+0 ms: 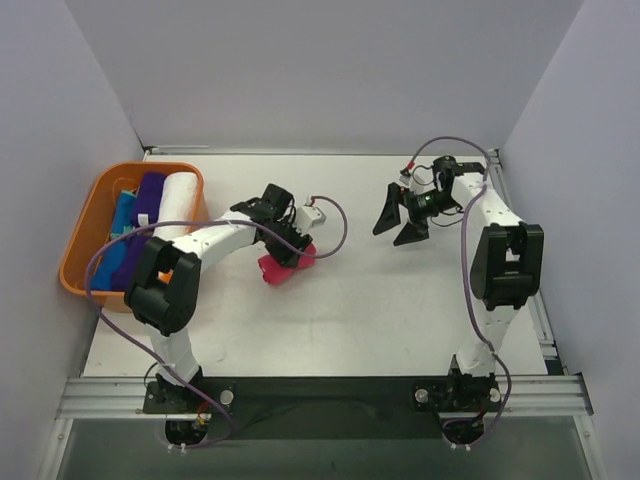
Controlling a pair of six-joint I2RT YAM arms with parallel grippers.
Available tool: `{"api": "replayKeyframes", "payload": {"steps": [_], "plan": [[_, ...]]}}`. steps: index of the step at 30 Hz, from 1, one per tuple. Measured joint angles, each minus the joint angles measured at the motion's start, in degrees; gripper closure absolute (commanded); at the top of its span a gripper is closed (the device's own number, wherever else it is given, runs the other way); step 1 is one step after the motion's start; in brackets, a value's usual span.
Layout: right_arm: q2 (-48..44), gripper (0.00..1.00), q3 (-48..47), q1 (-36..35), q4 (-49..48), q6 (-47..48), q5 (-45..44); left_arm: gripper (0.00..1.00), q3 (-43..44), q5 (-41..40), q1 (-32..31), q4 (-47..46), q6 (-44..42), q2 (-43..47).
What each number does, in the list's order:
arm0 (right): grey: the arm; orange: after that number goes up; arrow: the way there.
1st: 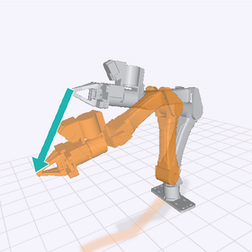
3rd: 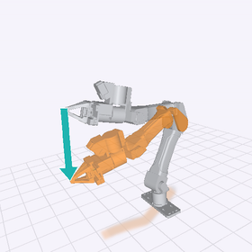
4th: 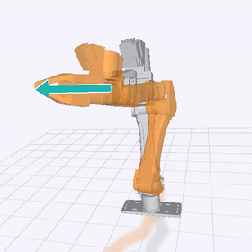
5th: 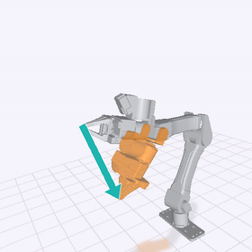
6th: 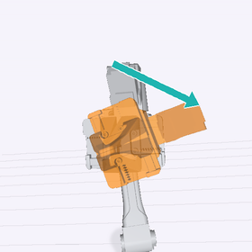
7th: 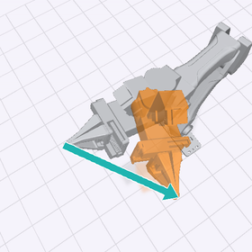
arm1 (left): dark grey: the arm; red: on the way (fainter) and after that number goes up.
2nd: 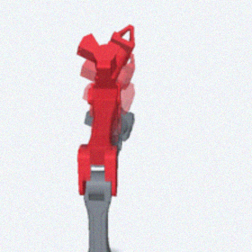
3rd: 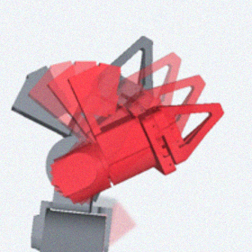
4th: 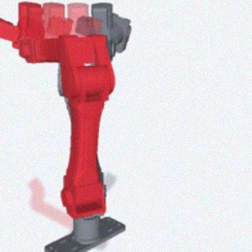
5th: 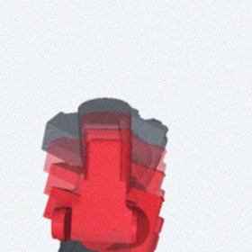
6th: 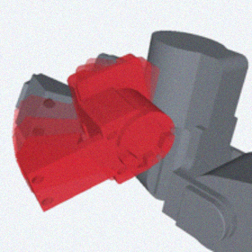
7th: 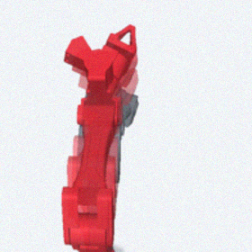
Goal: Roll the towels
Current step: Place the rolled towel into the container
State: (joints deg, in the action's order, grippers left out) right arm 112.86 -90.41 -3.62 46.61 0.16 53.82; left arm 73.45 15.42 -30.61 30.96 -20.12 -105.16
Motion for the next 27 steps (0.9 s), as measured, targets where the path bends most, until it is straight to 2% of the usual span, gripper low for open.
{"api": "replayKeyframes", "payload": {"steps": [5, 8, 14, 21, 27], "plan": [[-4.4, 0.00, 2.2, 2.9, 3.1, 2.7, -1.2, 1.00, 7.5, -1.3, 2.2, 8.8, 1.7, 3.4], [-4.9, 0.00, 3.3, 4.5, 4.5, 3.4, -1.7, 1.00, 12.3, -0.5, 5.9, 11.1, 2.0, 6.1], [-5.0, 0.00, 3.6, 5.7, 5.4, 4.0, -2.4, 1.00, 19.4, 1.4, 22.6, 13.7, 1.8, 10.9], [-5.0, 0.00, 3.6, 5.7, 5.6, 4.3, -2.6, 1.00, 27.9, 6.2, 45.0, 17.2, 0.7, 10.5], [-5.0, 0.00, 3.6, 5.7, 5.7, 4.4, -2.7, 1.00, 38.4, 12.5, 56.4, 20.9, -1.0, 3.9]]}}
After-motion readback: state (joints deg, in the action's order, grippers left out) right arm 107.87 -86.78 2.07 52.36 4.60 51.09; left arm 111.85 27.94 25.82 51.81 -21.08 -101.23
